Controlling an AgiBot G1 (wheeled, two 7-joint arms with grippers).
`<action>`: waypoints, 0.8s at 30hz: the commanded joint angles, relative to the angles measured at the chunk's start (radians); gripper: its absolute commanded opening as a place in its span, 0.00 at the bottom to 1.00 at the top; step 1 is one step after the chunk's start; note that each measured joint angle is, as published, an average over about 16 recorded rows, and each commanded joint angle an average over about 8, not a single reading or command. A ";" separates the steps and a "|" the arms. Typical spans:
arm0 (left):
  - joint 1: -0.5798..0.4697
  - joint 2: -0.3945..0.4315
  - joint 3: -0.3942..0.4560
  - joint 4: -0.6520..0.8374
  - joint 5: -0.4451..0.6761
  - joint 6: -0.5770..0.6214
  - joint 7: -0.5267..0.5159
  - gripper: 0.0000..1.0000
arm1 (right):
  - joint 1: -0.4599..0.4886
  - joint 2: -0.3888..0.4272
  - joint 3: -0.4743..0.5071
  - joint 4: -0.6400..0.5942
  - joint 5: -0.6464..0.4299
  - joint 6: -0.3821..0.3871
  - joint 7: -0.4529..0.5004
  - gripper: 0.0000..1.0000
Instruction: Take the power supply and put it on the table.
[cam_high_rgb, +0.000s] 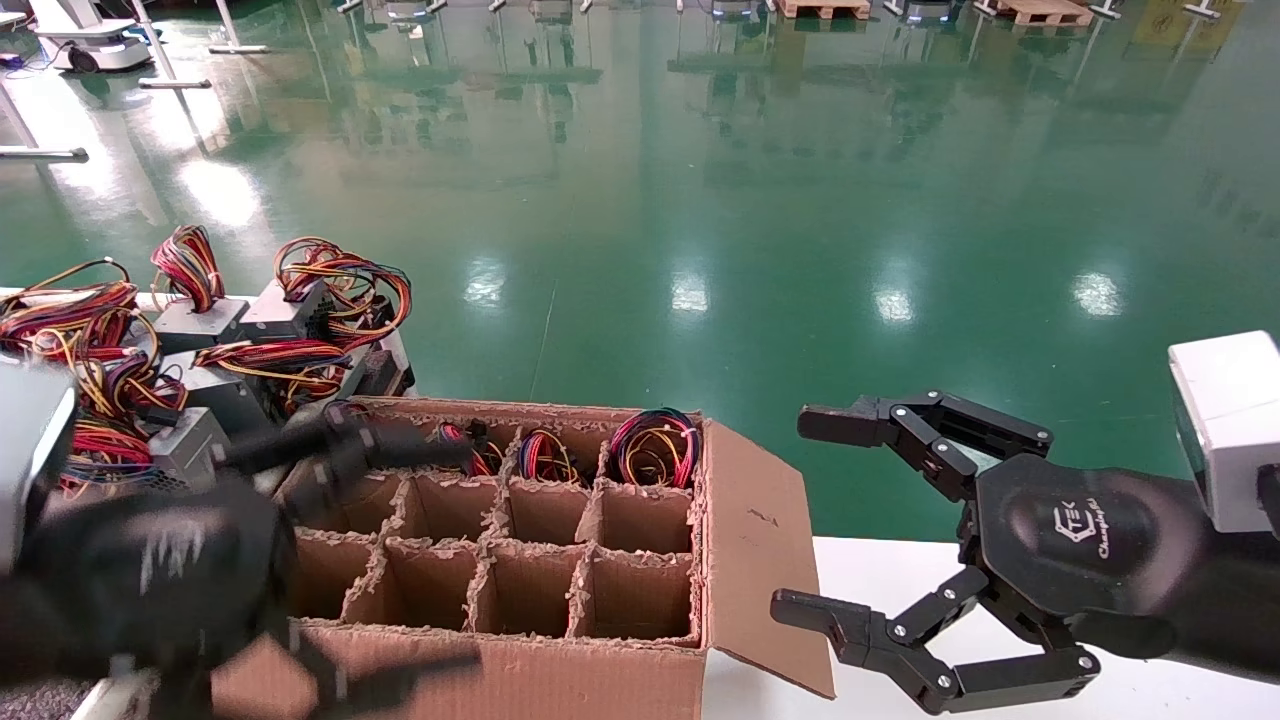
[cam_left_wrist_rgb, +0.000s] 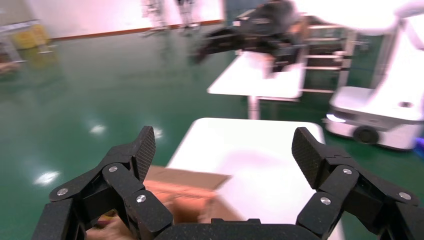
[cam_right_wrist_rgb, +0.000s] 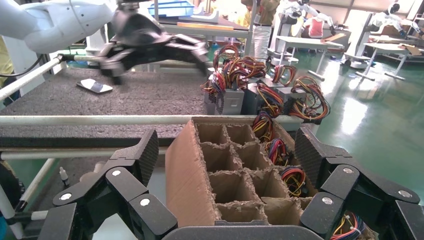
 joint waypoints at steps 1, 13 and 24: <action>0.027 -0.001 -0.003 -0.042 -0.016 0.010 -0.005 1.00 | 0.000 0.000 0.000 0.000 0.000 0.000 0.000 1.00; 0.033 -0.001 -0.005 -0.048 -0.021 0.012 -0.007 1.00 | 0.000 0.000 0.000 0.000 0.000 0.000 0.000 1.00; 0.022 -0.001 -0.003 -0.033 -0.013 0.008 -0.005 1.00 | 0.000 0.000 0.000 0.000 0.000 0.000 0.000 1.00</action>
